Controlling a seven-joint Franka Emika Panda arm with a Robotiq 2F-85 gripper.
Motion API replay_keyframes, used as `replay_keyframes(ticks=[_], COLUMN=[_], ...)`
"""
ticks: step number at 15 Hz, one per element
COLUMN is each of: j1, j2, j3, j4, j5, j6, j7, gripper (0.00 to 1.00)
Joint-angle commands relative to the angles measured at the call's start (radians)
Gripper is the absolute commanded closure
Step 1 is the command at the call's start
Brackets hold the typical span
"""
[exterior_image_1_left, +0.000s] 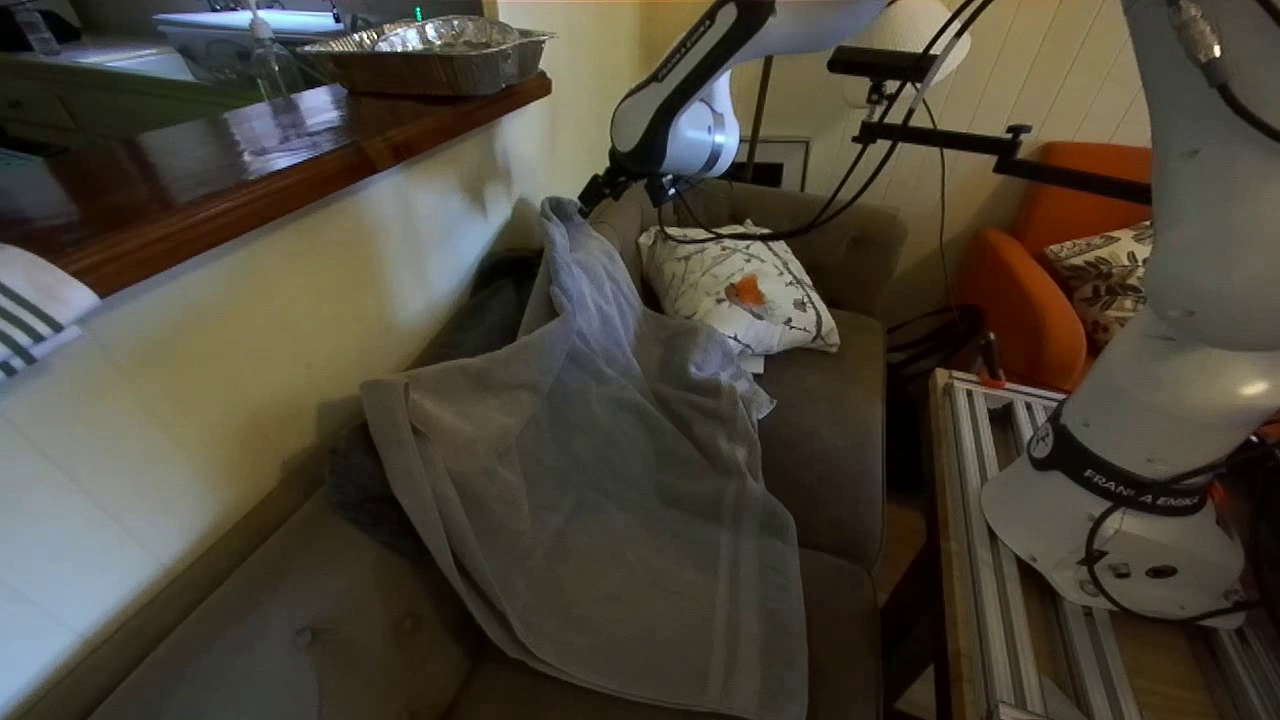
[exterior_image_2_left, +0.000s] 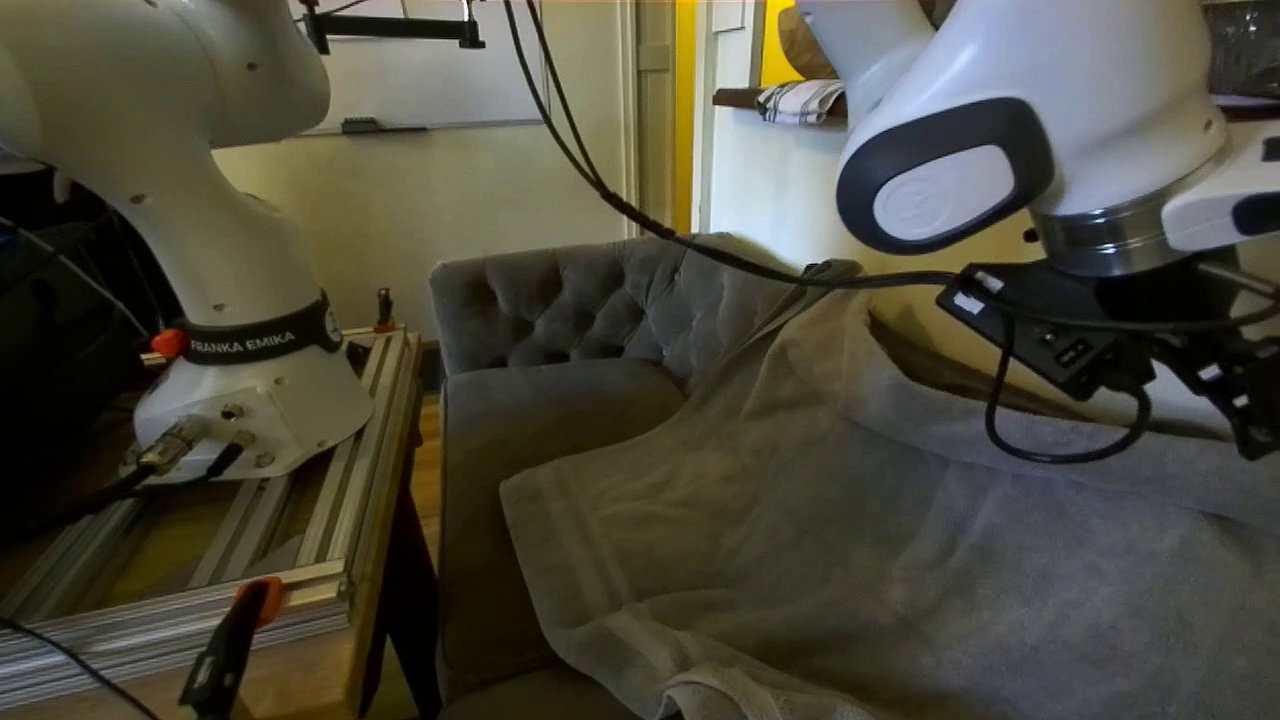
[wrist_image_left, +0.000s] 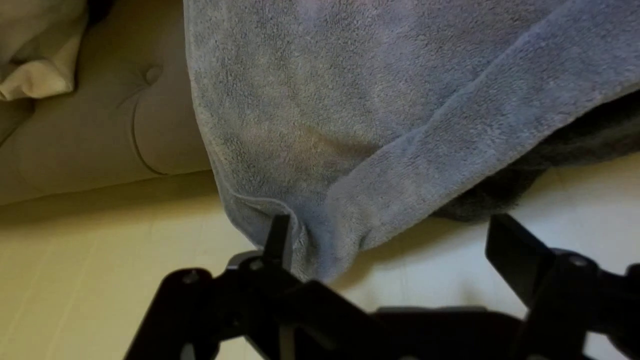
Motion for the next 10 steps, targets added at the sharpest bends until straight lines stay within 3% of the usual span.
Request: replay_keyframes(ticks=[1, 5, 9, 10], j1=[-0.188, -0.394, -0.683, -0.555], j2=[-0.132, -0.236, -0.302, -0.236], j3=[0.209, 0.435, 0.728, 0.622], j4=[-0.247, -0.453, -0.634, -0.518], j5=[-0.027, -0.052, -0.073, -0.044], j6=[0.15, 0.229, 0.275, 0.254], j7=[-0.163, -0.225, -0.176, -0.213], gripper=[0.0, 0.0, 0.0, 0.0])
